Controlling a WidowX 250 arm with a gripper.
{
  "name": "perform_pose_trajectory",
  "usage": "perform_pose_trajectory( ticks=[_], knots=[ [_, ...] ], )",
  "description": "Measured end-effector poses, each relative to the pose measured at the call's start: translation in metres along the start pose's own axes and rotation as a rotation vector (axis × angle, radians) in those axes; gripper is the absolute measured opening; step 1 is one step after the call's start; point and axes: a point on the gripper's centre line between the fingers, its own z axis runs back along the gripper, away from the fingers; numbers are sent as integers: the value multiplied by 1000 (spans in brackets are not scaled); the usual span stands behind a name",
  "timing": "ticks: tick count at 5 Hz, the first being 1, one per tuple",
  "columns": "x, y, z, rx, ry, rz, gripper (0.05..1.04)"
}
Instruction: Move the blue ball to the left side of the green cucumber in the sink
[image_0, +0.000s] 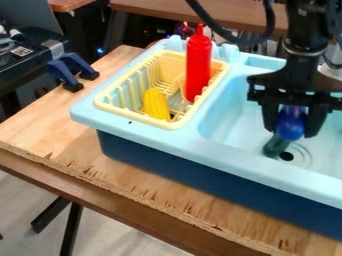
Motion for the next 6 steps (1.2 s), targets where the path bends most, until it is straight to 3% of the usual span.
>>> perform_pose_trajectory(
  ticks=[2,4,6],
  knots=[
    [8,22,-6,12,8,58,678],
    [-4,47,-27,5,67,154,678],
    [-5,54,-37,-64,92,212,728]
  ],
)
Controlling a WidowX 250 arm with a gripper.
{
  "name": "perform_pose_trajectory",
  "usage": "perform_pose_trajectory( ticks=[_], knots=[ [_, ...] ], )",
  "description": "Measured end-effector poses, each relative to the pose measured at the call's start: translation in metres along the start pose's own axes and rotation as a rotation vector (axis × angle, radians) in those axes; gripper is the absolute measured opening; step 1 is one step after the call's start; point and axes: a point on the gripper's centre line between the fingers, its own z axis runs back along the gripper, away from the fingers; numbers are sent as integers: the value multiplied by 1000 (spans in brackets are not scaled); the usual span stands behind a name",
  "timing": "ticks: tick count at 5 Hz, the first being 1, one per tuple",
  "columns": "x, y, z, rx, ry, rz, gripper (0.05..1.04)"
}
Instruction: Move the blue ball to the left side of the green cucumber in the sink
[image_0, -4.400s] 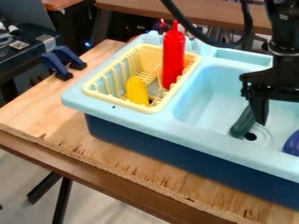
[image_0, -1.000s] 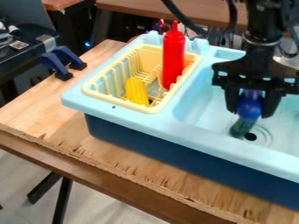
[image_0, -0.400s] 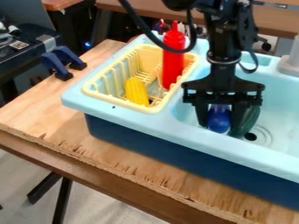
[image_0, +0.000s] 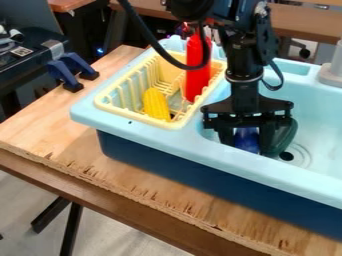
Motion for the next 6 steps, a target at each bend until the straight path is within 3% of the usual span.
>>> perform_pose_trajectory(
  ticks=[1,3,4,5,6],
  knots=[
    [-1,0,0,3,9,-15,993],
    [-4,0,1,42,5,-30,1006],
    [-4,-8,16,63,-5,-77,1005],
    [-4,-29,47,78,-17,-158,1005],
    [-10,-46,65,84,22,-222,1006]
  ],
)
